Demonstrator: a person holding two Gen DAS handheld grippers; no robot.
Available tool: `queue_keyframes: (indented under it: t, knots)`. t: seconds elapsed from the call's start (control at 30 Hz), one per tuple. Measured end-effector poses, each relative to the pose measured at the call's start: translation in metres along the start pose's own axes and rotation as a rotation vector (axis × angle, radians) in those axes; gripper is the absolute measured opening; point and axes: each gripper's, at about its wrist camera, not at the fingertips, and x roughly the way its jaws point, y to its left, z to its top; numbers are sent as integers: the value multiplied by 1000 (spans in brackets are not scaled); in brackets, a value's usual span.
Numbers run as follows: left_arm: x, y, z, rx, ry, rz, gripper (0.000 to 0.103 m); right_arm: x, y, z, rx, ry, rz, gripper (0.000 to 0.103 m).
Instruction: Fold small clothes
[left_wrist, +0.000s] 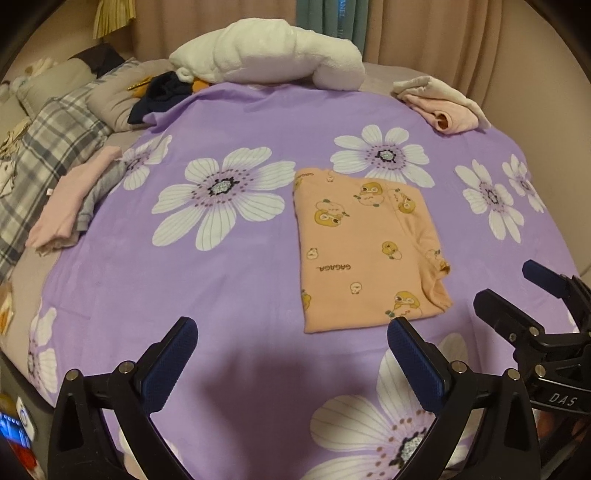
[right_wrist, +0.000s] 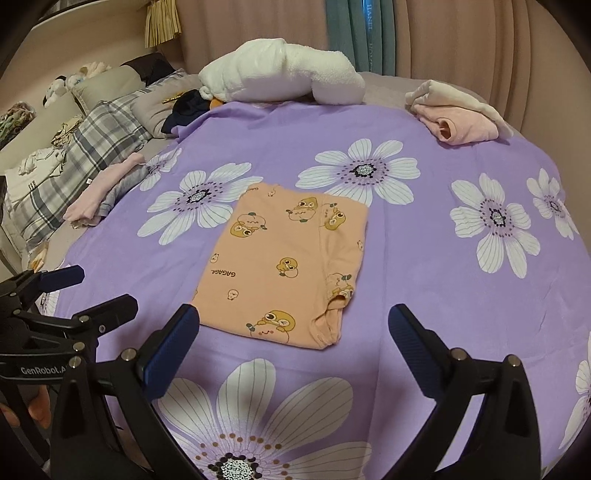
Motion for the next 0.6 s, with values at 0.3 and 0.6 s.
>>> queue_keyframes:
  t: [0.3, 0.6]
  knots:
    - [-2, -5, 0, 10, 3, -19, 101, 1, -4, -2, 19, 10, 3, 103]
    - [0, -8, 1, 22, 6, -22, 101, 1, -3, -3, 22, 13, 3, 103]
